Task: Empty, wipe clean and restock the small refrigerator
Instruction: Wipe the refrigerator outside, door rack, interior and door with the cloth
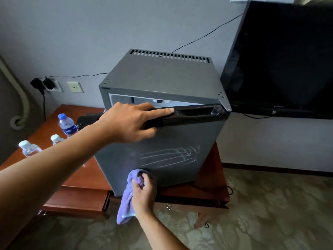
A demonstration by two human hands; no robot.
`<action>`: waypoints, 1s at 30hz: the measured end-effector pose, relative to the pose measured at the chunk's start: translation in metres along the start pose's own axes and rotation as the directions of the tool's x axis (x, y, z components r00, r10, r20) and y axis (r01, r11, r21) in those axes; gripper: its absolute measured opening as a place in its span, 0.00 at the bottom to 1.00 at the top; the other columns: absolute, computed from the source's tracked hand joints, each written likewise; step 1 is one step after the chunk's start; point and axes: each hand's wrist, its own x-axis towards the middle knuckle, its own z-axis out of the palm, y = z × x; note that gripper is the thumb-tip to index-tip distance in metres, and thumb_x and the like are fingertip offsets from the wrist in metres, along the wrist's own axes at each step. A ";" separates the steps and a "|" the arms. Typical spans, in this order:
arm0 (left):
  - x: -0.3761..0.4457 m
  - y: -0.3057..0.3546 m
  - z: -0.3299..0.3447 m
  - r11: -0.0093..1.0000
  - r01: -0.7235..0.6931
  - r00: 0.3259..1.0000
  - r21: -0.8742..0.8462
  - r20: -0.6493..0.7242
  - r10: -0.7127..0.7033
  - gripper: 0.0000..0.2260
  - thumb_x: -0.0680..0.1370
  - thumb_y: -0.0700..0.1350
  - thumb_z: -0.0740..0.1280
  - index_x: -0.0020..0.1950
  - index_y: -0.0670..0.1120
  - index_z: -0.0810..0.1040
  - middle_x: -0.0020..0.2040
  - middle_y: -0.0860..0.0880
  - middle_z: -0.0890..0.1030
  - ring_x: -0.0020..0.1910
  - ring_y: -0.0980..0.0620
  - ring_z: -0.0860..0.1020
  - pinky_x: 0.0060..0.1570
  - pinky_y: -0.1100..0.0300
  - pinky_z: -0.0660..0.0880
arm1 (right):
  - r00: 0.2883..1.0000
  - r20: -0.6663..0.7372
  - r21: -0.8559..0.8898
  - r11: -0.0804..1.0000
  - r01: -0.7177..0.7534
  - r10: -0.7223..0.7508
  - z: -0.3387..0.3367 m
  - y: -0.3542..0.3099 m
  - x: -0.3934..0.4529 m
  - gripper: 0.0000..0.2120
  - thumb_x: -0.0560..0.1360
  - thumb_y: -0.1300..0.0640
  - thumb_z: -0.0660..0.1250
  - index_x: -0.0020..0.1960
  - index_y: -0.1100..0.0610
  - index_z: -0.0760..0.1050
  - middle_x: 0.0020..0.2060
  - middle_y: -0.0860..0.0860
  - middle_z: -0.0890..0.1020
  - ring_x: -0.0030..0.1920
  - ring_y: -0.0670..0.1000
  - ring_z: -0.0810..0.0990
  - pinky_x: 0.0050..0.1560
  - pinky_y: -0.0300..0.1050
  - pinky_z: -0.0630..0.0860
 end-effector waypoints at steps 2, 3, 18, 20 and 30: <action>0.001 -0.001 -0.001 1.000 0.005 1.000 -0.006 0.007 -0.005 0.31 0.75 0.64 0.51 0.78 0.75 0.46 0.69 0.59 0.74 0.54 0.45 0.82 0.40 0.53 0.79 | 0.991 -0.130 -0.003 1.000 -0.012 0.012 -0.026 0.010 0.018 0.09 0.70 0.69 0.74 0.47 0.59 0.82 0.45 0.43 0.76 0.47 0.39 0.76 0.51 0.29 0.70; 0.002 0.000 -0.001 1.000 0.008 1.000 -0.008 0.009 -0.008 0.31 0.74 0.64 0.51 0.78 0.75 0.46 0.69 0.59 0.74 0.54 0.45 0.82 0.40 0.53 0.79 | 0.980 -0.195 -0.003 1.000 -0.029 0.028 -0.040 0.014 0.027 0.10 0.70 0.70 0.74 0.48 0.60 0.82 0.45 0.46 0.76 0.46 0.41 0.76 0.50 0.30 0.70; -0.008 0.023 -0.008 0.997 0.081 0.997 0.003 0.008 -0.081 0.31 0.75 0.65 0.53 0.78 0.73 0.50 0.66 0.59 0.76 0.47 0.46 0.83 0.34 0.57 0.74 | 0.936 -0.329 0.111 0.989 -0.093 0.125 -0.096 -0.011 0.057 0.08 0.75 0.69 0.64 0.49 0.58 0.73 0.49 0.53 0.73 0.42 0.43 0.78 0.41 0.25 0.69; -0.008 0.024 -0.008 0.996 0.091 0.996 0.001 0.018 -0.091 0.31 0.75 0.65 0.53 0.78 0.73 0.49 0.66 0.59 0.76 0.48 0.46 0.83 0.35 0.57 0.74 | 0.975 -0.218 0.069 0.997 -0.036 0.050 -0.064 -0.019 0.028 0.08 0.73 0.61 0.64 0.47 0.48 0.71 0.47 0.47 0.73 0.43 0.52 0.79 0.49 0.40 0.77; -0.010 0.024 -0.010 0.996 0.088 0.996 -0.002 0.029 -0.088 0.32 0.75 0.65 0.53 0.78 0.73 0.48 0.65 0.59 0.76 0.47 0.46 0.82 0.35 0.58 0.72 | 0.968 0.130 -0.080 0.971 0.227 -0.216 -0.018 -0.030 -0.017 0.07 0.72 0.52 0.61 0.49 0.43 0.70 0.52 0.47 0.73 0.53 0.46 0.76 0.58 0.47 0.75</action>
